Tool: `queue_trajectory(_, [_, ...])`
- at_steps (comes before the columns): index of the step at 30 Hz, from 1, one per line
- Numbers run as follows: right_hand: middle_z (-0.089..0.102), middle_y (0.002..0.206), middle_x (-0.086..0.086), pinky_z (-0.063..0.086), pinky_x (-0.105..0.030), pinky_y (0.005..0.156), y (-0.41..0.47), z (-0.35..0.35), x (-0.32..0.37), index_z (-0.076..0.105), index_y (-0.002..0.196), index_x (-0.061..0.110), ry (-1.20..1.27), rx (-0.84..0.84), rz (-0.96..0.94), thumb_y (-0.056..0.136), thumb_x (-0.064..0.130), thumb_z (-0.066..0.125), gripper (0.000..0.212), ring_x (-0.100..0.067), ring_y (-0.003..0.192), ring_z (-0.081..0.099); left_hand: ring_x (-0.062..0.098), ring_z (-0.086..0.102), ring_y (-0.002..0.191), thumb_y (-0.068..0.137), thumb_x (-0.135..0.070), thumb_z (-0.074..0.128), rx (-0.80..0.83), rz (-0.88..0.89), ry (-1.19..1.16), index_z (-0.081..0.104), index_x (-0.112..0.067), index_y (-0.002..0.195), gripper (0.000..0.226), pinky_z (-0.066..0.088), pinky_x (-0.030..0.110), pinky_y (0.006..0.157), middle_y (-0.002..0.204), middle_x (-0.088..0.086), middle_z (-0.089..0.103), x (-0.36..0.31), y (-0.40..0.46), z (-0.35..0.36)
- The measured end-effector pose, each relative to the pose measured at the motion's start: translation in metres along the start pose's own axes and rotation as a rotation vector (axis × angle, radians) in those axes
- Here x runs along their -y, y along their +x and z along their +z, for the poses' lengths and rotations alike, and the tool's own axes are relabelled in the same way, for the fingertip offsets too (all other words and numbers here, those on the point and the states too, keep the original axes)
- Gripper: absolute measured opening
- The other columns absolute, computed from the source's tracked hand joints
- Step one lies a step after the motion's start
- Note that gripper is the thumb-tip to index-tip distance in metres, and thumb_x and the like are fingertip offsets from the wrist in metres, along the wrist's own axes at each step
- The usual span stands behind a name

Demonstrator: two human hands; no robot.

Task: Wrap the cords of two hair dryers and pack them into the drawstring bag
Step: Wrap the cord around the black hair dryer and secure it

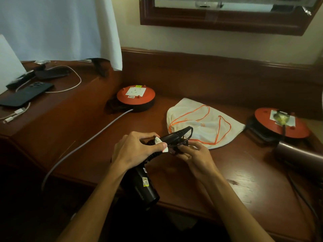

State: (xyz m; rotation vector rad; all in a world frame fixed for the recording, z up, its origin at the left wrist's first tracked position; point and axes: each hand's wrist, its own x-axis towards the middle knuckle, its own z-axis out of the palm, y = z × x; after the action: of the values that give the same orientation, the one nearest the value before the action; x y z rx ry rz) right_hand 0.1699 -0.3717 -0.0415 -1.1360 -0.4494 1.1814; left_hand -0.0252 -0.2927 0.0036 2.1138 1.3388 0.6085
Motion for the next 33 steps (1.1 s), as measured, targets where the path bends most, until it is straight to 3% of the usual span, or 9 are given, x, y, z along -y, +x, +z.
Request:
queue_trajectory(3, [0.071,0.108,-0.026,0.062,-0.041,0.082,-0.006,-0.003,0.004,0.056,0.115,-0.003,-0.108,-0.031,-0.098,0.088,-0.008,0.067,0.029,-0.035,0.093,0.075,0.005,0.066,0.085,0.064,-0.087,0.064,-0.016,0.01,0.019,0.063,-0.069,0.087,0.029,0.051,0.031,0.071,0.083,-0.025,0.072,0.001,0.0,0.002])
queue_trajectory(7, [0.072,0.109,-0.017,0.062,-0.03,0.076,-0.007,-0.005,0.015,0.058,0.115,-0.002,-0.306,-0.047,-0.205,0.087,-0.006,0.07,0.03,-0.022,0.092,0.076,0.003,0.064,0.078,0.065,-0.088,0.062,-0.052,0.015,0.034,0.066,-0.066,0.095,0.038,0.043,0.027,0.06,0.075,-0.025,0.069,0.0,-0.001,0.004])
queue_trajectory(10, [0.071,0.109,-0.016,0.062,-0.039,0.085,-0.005,-0.01,0.022,0.059,0.112,0.0,-0.355,-0.03,-0.239,0.087,-0.004,0.071,0.028,-0.026,0.096,0.075,0.005,0.064,0.077,0.065,-0.091,0.057,-0.069,0.016,0.061,0.067,-0.062,0.096,0.044,0.043,0.027,0.059,0.075,-0.022,0.069,0.0,-0.002,0.007])
queue_trajectory(12, [0.069,0.114,-0.023,0.06,-0.045,0.089,-0.005,-0.013,0.025,0.058,0.111,-0.001,-0.249,0.014,-0.209,0.086,-0.007,0.07,0.028,-0.034,0.1,0.074,0.009,0.066,0.078,0.064,-0.094,0.055,-0.079,0.002,0.065,0.066,-0.063,0.095,0.046,0.045,0.029,0.061,0.076,-0.018,0.07,0.001,-0.001,0.008])
queue_trajectory(17, [0.068,0.119,-0.03,0.06,-0.04,0.087,-0.01,-0.012,0.03,0.053,0.109,0.002,0.048,0.157,-0.164,0.085,-0.015,0.063,0.031,-0.043,0.106,0.07,0.008,0.066,0.079,0.068,-0.091,0.056,-0.062,-0.001,0.051,0.069,-0.059,0.095,0.045,0.044,0.029,0.062,0.074,-0.018,0.069,-0.002,0.002,0.007])
queue_trajectory(23, [0.055,0.137,-0.033,0.052,-0.044,0.103,-0.004,-0.008,0.02,0.046,0.136,-0.009,0.281,0.299,-0.115,0.086,-0.014,0.057,0.052,-0.044,0.126,0.058,0.008,0.066,0.082,0.068,-0.091,0.056,-0.057,0.013,0.023,0.07,-0.056,0.098,0.047,0.042,0.029,0.062,0.071,-0.017,0.067,-0.002,0.005,0.009])
queue_trajectory(26, [0.056,0.139,-0.029,0.05,-0.041,0.106,-0.001,-0.004,0.017,0.045,0.14,-0.009,0.33,0.357,-0.109,0.088,-0.009,0.056,0.053,-0.04,0.129,0.057,0.01,0.066,0.085,0.068,-0.092,0.054,-0.077,0.013,0.019,0.069,-0.057,0.1,0.05,0.041,0.029,0.063,0.074,-0.016,0.068,0.001,0.005,0.01])
queue_trajectory(29, [0.068,0.127,-0.02,0.055,-0.04,0.099,0.0,-0.008,0.024,0.057,0.129,-0.002,-0.04,0.27,-0.214,0.093,0.0,0.063,0.036,-0.032,0.119,0.065,0.01,0.067,0.083,0.069,-0.094,0.049,-0.075,0.031,0.033,0.067,-0.058,0.1,0.05,0.042,0.029,0.061,0.073,-0.016,0.07,0.003,0.007,0.011])
queue_trajectory(33, [0.073,0.109,-0.005,0.058,-0.025,0.072,0.008,-0.019,0.035,0.068,0.117,0.016,-0.571,0.122,-0.443,0.094,0.009,0.067,0.024,-0.013,0.099,0.069,0.008,0.065,0.08,0.075,-0.091,0.047,-0.024,0.046,0.1,0.067,-0.058,0.103,0.048,0.041,0.028,0.062,0.072,-0.016,0.068,0.001,0.009,0.01])
